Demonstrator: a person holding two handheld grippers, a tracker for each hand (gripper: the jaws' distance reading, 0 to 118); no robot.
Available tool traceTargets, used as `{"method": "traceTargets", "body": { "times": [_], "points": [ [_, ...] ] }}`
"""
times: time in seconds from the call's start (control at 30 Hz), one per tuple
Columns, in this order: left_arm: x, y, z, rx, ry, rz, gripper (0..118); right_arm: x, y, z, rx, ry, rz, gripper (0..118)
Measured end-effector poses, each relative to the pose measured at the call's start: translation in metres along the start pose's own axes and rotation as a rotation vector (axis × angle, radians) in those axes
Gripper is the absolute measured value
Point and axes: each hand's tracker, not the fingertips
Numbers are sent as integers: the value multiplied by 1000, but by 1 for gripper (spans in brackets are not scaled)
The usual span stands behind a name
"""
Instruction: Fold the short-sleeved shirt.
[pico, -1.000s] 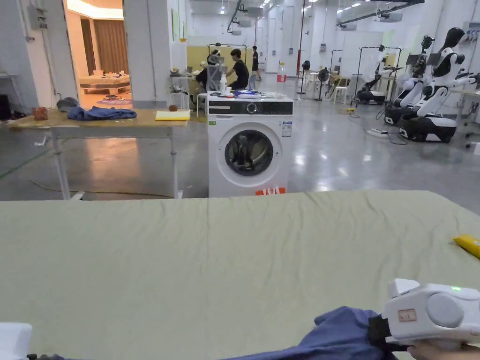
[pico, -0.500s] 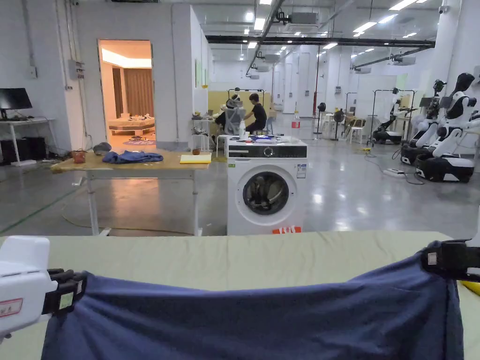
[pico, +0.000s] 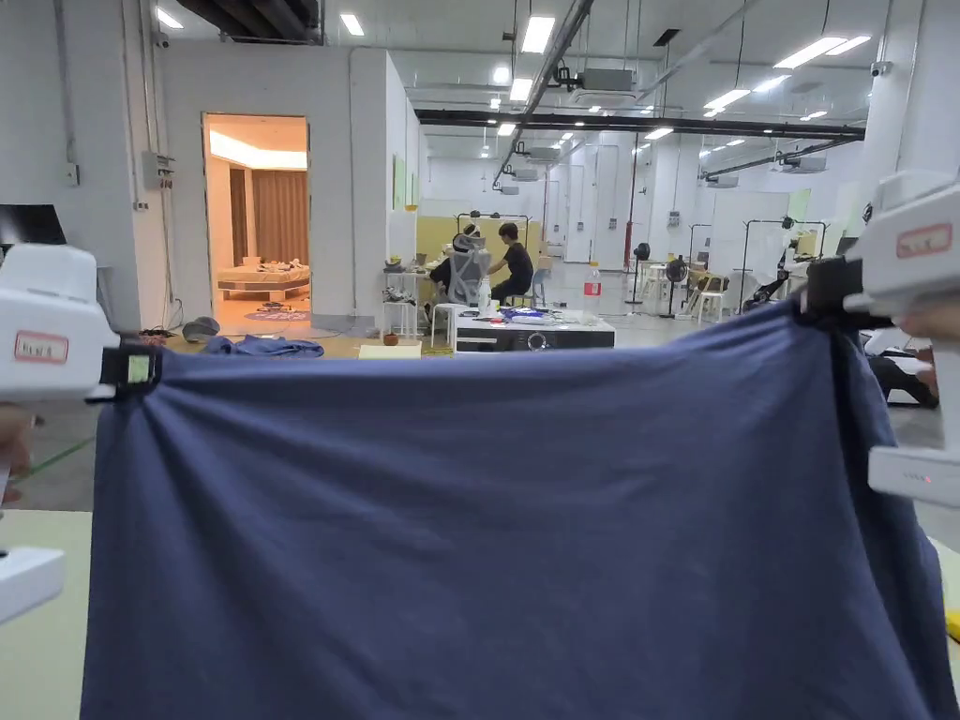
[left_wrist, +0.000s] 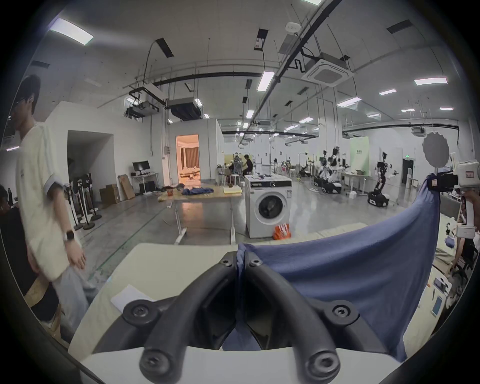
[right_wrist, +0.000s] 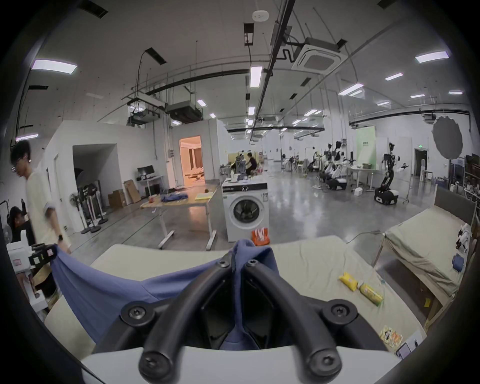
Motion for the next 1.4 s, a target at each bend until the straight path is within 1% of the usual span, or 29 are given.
{"method": "traceTargets", "body": {
  "times": [0.1,0.33,0.43,0.5,0.6,0.7,0.73,0.8,0.87,0.9,0.93,0.97,1.0,1.1,1.13,1.2,1.23,1.27,1.33,1.4],
  "points": [
    [-2,22,-29,47,34,6,0,-12,27,-27,51,-24,18,0],
    [-9,56,-82,147,106,25,0,-29,79,-61,194,-64,39,0],
    [-6,58,-98,172,129,-7,0,-36,87,-74,220,-82,77,0],
    [9,48,-98,169,133,-15,0,-37,78,-86,216,-94,89,0],
    [16,15,-118,98,135,-25,0,-34,36,-106,167,-102,81,0],
    [29,-46,-136,-31,100,-32,0,-22,-43,-135,37,-139,59,0],
    [30,-76,-141,-74,77,-29,0,-16,-80,-143,-17,-137,45,0],
    [37,-133,-141,-175,56,22,0,-8,-150,-149,-111,-142,18,0],
    [38,-198,-136,-276,26,92,0,7,-229,-146,-255,-119,-40,0],
    [40,-224,-127,-313,15,113,0,13,-262,-139,-306,-122,-54,0],
    [44,-257,-115,-356,-6,126,0,15,-302,-123,-360,-102,-51,0],
    [44,-285,-101,-402,-29,132,0,21,-336,-110,-407,-106,-29,0],
    [43,-308,-89,-439,-50,119,0,28,-361,-94,-450,-111,-27,0],
    [43,-370,-29,-521,-107,33,0,54,-430,-37,-554,-101,-39,0],
    [34,-386,-9,-514,-115,47,0,62,-443,-12,-553,-80,-49,0],
    [29,-406,31,-528,-145,51,0,73,-460,38,-542,-73,-14,0],
    [28,-414,57,-524,-152,42,0,80,-467,65,-551,-58,-11,0],
    [26,-419,74,-525,-182,34,0,85,-473,84,-550,-42,-21,0],
    [22,-431,113,-522,-190,26,0,93,-484,133,-567,-13,-55,0],
    [21,-440,144,-521,-209,24,0,98,-493,168,-571,-5,-70,0]
  ]
}}
